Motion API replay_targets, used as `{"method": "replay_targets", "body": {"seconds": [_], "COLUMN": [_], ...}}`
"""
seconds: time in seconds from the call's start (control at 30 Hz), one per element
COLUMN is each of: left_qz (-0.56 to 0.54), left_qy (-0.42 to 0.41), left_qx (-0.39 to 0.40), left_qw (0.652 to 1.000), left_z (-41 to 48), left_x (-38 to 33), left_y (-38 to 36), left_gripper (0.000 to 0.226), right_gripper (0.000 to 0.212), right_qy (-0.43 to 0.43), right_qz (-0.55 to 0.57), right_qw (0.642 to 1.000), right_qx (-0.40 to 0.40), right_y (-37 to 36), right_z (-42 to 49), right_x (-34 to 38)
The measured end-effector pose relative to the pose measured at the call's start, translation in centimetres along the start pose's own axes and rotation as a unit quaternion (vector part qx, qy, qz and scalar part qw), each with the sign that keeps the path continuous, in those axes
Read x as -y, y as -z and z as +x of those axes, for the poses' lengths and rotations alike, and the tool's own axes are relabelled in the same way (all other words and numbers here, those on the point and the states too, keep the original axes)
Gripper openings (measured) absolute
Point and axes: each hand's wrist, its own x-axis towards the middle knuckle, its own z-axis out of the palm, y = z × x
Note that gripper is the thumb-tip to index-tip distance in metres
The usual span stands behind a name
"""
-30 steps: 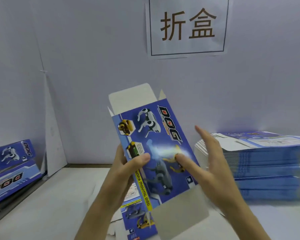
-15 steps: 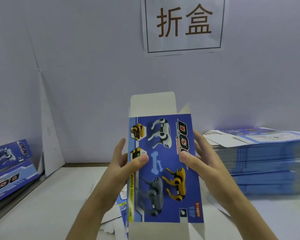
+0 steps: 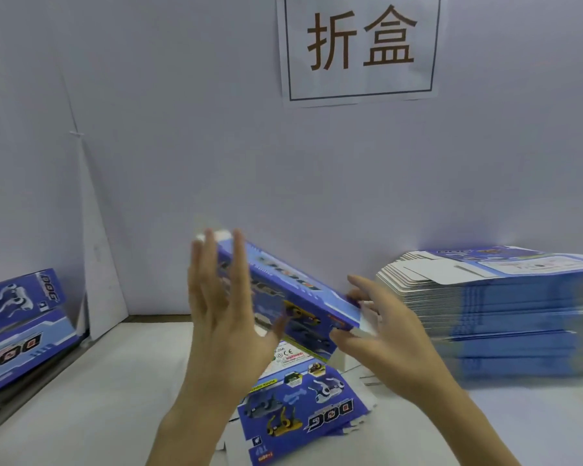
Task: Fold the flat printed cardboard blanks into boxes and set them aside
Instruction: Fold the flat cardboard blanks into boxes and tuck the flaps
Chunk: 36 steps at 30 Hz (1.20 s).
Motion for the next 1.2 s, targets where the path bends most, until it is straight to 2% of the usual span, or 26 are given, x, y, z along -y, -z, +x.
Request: {"method": "replay_targets", "body": {"seconds": [0.03, 0.1, 0.17, 0.23, 0.3, 0.4, 0.47, 0.53, 0.6, 0.67, 0.73, 0.83, 0.9, 0.97, 1.0, 1.07, 1.1, 1.2], "left_qz": [0.026, 0.095, 0.104, 0.07, 0.026, -0.035, -0.112, -0.251, -0.393, -0.493, -0.554, -0.587, -0.592, -0.568, -0.548, -0.517, -0.514, -0.532], "left_qy": [-0.043, -0.101, -0.087, -0.049, -0.026, 0.017, 0.084, 0.156, 0.2, 0.235, 0.289, 0.345, 0.346, 0.337, 0.335, 0.341, 0.343, 0.352], "left_qx": [0.032, 0.146, 0.261, 0.308, 0.253, 0.111, 0.014, -0.049, -0.055, -0.034, 0.004, 0.099, 0.125, 0.132, 0.131, 0.117, 0.108, 0.123], "left_qw": [0.998, 0.98, 0.956, 0.948, 0.967, 0.993, 0.99, 0.954, 0.896, 0.837, 0.781, 0.726, 0.717, 0.739, 0.755, 0.777, 0.778, 0.76], "left_z": [0.0, 0.0, -0.2, -0.6, -0.5, 0.0, 0.3, 0.4, 0.7, 0.7, 0.5, 0.2, 0.1, 0.2, 0.3, 0.5, 0.5, 0.6], "left_x": [-0.1, -0.6, -1.0, -0.2, 0.4, 0.4, 0.3, -0.3, -1.1, -1.9, -2.2, -2.5, -2.6, -2.7, -2.5, -1.9, -1.5, -0.6], "left_y": [0.0, -0.1, -0.5, -0.8, -0.3, 1.0, 1.5, 2.2, 2.8, 2.8, 2.2, 1.4, 1.1, 0.9, 0.8, 0.7, 0.8, 1.3], "left_gripper": [0.12, 0.108, 0.09, 0.067, 0.042, 0.031, 0.019, 0.008, 0.01, 0.012, 0.021, 0.056, 0.069, 0.084, 0.095, 0.113, 0.112, 0.088], "right_gripper": [0.063, 0.046, 0.03, 0.025, 0.029, 0.061, 0.071, 0.082, 0.091, 0.092, 0.083, 0.078, 0.057, 0.023, 0.018, 0.028, 0.031, 0.027], "right_qy": [0.032, 0.115, 0.195, 0.274, 0.329, 0.325, 0.271, 0.161, 0.043, -0.021, -0.017, 0.014, 0.023, 0.006, -0.009, -0.025, -0.029, -0.018], "right_qz": [-0.025, -0.079, -0.117, -0.153, -0.213, -0.242, -0.199, -0.093, 0.066, 0.209, 0.275, 0.27, 0.248, 0.283, 0.303, 0.306, 0.3, 0.293], "right_qw": [0.999, 0.99, 0.974, 0.95, 0.918, 0.898, 0.914, 0.959, 0.988, 0.977, 0.961, 0.961, 0.967, 0.958, 0.953, 0.951, 0.952, 0.951], "right_qx": [-0.011, -0.016, 0.003, -0.004, -0.064, -0.173, -0.228, -0.215, -0.135, -0.044, 0.007, 0.055, 0.048, 0.034, 0.029, 0.036, 0.047, 0.093], "right_y": [-0.1, -0.2, -0.3, -0.4, -0.6, -0.9, -0.7, -0.5, -0.3, -0.2, -0.1, -0.4, -0.4, -0.1, -0.1, -0.2, -0.3, -1.0], "right_z": [-0.1, -0.1, -0.1, -0.2, -0.1, 0.2, 0.1, -0.2, -0.4, -0.4, -0.3, -0.4, -0.5, -0.5, -0.5, -0.6, -0.6, -0.7], "right_x": [0.0, 0.1, 0.1, 0.1, 0.2, 0.2, 0.7, 1.3, 1.7, 1.7, 1.6, 1.6, 1.7, 1.8, 1.7, 1.7, 1.7, 1.6]}}
